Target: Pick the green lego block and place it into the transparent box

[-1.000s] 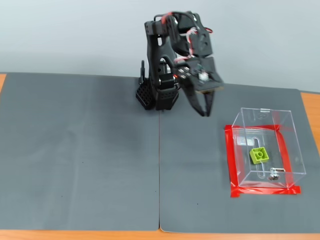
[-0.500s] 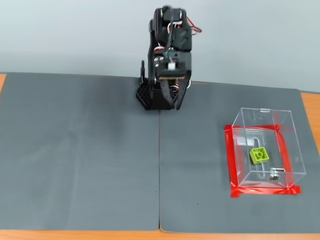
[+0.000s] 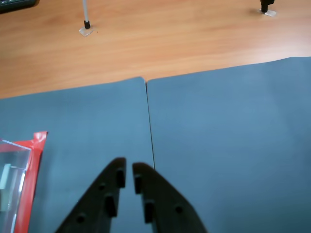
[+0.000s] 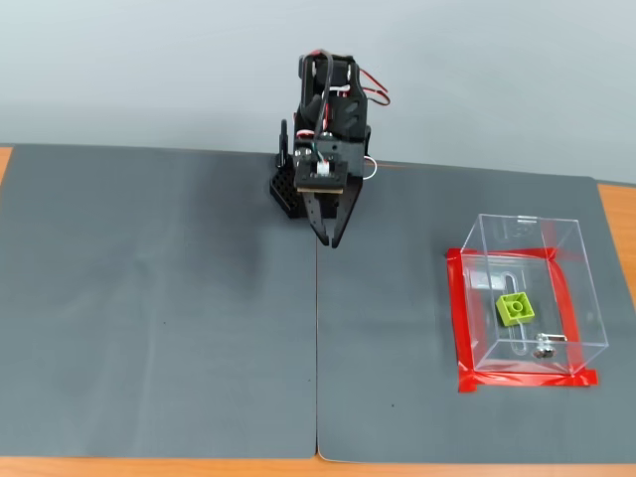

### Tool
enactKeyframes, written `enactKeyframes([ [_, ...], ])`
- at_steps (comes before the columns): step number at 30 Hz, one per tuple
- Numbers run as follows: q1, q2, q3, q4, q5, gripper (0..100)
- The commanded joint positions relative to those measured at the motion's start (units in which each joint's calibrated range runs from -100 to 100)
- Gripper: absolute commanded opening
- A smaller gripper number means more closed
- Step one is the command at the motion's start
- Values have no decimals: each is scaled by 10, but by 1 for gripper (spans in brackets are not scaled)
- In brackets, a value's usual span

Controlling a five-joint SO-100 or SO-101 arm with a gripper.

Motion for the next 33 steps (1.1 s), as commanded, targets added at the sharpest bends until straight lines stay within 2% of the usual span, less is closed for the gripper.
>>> enactKeyframes([
  [1, 3, -47, 61, -11, 0, 2],
  [12, 3, -185, 222, -50, 4, 2],
  [33, -10, -187, 376, -42, 28, 2],
])
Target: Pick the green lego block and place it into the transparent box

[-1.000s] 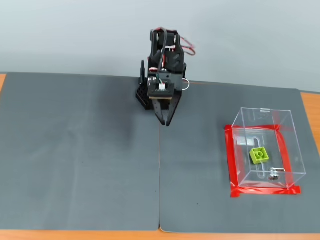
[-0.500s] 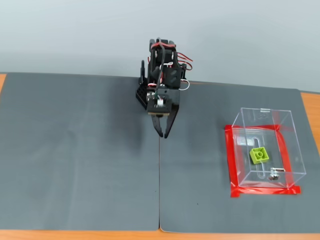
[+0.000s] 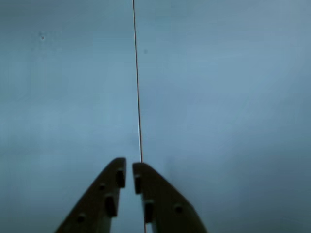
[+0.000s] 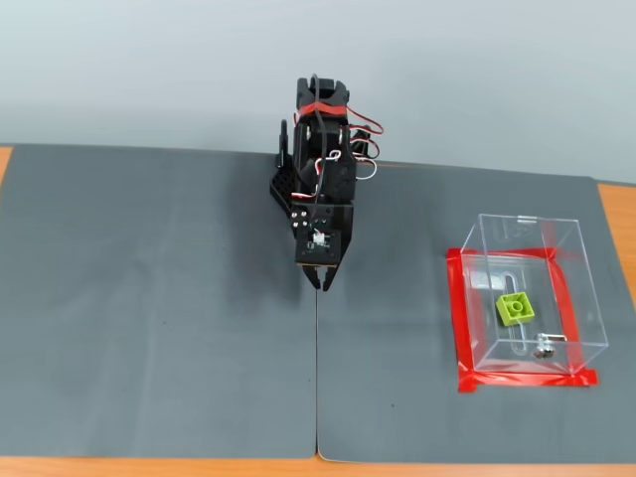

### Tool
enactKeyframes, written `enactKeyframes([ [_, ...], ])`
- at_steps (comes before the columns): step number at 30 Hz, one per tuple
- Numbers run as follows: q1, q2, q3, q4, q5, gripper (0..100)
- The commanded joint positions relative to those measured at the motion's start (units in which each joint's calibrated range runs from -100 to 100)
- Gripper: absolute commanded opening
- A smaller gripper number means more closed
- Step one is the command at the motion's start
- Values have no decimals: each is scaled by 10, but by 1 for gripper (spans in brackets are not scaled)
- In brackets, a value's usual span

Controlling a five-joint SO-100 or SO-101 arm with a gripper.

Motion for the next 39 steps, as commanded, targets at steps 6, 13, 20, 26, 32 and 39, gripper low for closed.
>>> enactKeyframes([
  [6, -11, -3, 32, 1, 1, 2],
  [13, -15, -4, 28, 27, 1, 2],
  [20, -43, -4, -6, 133, 1, 2],
  [26, -38, -2, -8, 133, 0, 2],
  [32, -39, -2, -9, 133, 1, 2],
  [39, -39, -2, -9, 133, 1, 2],
])
